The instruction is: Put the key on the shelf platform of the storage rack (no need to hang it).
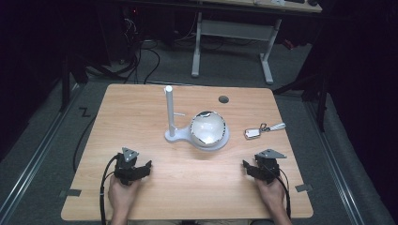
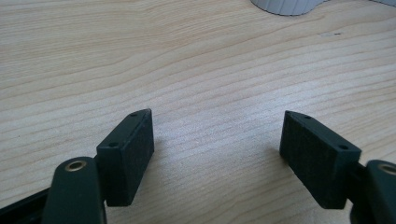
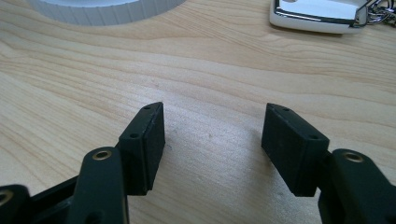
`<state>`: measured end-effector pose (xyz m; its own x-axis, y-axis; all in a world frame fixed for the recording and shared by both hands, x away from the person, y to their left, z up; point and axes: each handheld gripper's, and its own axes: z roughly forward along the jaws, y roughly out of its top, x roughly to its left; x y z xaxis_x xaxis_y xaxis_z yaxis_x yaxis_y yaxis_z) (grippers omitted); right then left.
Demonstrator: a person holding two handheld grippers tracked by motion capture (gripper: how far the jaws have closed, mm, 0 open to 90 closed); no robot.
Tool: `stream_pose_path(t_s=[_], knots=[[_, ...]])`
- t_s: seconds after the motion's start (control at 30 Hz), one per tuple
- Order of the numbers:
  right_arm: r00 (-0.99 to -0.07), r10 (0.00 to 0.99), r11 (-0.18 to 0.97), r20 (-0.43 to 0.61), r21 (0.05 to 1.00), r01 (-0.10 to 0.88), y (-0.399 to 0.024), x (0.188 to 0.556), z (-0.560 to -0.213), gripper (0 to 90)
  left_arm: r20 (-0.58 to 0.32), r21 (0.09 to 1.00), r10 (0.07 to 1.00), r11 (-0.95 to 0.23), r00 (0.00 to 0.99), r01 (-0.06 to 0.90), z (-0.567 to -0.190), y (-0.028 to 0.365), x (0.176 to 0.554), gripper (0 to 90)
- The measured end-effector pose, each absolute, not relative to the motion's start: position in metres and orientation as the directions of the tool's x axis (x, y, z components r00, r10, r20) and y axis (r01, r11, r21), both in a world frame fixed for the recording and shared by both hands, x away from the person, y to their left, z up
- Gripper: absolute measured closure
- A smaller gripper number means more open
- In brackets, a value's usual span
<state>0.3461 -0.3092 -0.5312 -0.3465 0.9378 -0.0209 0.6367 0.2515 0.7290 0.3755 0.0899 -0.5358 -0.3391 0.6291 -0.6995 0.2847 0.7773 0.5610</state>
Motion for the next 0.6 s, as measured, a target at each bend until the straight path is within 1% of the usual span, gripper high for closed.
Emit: stream_pose_path(t_s=[0.6], knots=[[-0.341,0.940,0.249,-0.021,0.726,0.641,-0.3078,0.3461,-0.5310,38.6,-0.699,0.560,0.625,0.781,-0.347,0.278,-0.5359,0.0889,0.3756,26.5]])
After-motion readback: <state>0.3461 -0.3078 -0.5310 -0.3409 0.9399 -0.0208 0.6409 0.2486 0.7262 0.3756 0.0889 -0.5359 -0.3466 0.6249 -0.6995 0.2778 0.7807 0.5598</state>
